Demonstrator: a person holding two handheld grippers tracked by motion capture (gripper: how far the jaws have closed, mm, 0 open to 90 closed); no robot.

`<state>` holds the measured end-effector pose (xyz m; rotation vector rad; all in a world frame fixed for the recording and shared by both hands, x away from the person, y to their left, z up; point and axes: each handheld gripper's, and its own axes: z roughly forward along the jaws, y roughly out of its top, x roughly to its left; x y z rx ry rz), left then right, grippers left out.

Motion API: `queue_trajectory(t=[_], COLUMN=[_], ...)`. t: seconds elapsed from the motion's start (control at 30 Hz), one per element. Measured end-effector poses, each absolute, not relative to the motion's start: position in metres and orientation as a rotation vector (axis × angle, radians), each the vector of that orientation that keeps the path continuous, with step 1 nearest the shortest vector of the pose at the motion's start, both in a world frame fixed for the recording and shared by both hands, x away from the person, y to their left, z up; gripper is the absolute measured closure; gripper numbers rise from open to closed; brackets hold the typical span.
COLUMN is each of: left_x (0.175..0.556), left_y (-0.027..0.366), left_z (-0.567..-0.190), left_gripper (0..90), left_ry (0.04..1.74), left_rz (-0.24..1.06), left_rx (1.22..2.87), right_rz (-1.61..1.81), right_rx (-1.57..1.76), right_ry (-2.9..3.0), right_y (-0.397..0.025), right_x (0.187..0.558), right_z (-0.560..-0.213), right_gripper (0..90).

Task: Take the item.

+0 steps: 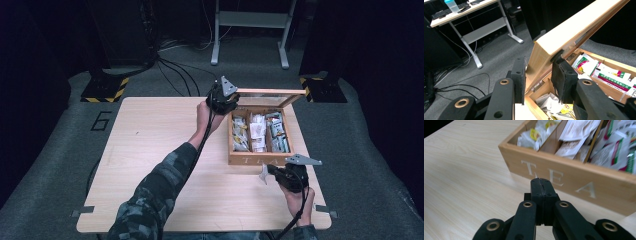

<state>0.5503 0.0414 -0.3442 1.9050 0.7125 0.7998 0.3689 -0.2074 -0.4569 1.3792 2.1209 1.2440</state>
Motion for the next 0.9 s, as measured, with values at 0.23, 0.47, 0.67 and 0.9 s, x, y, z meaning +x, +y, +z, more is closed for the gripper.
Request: queue_trajectory(t=[0.23,0.47,0.67,0.9], left_x=[0.550,0.550,0.550,0.550], left_y=[0.041,0.041,0.041,0.041], left_z=[-0.344,-0.345,-0.344,-0.344], left_gripper=[64.4,64.4,64.4,64.4], left_ry=[0.712,0.714,0.714,0.714], left_rz=[0.802,0.804,0.805,0.801], left_rx=[1.905,1.902,1.901,1.905], right_rz=[1.213,1.202,1.186,1.185], right_rx=[1.414,1.433,1.464,1.493], right_ry=[2.126,2.109,2.105,2.108], right_y=[-0.204,-0.204,-0.206,-0.209], right_x=[0.372,0.373,0.373,0.372], right_z=[-0.478,-0.491,-0.498,-0.506], right_gripper=[90.0,90.0,90.0,90.0])
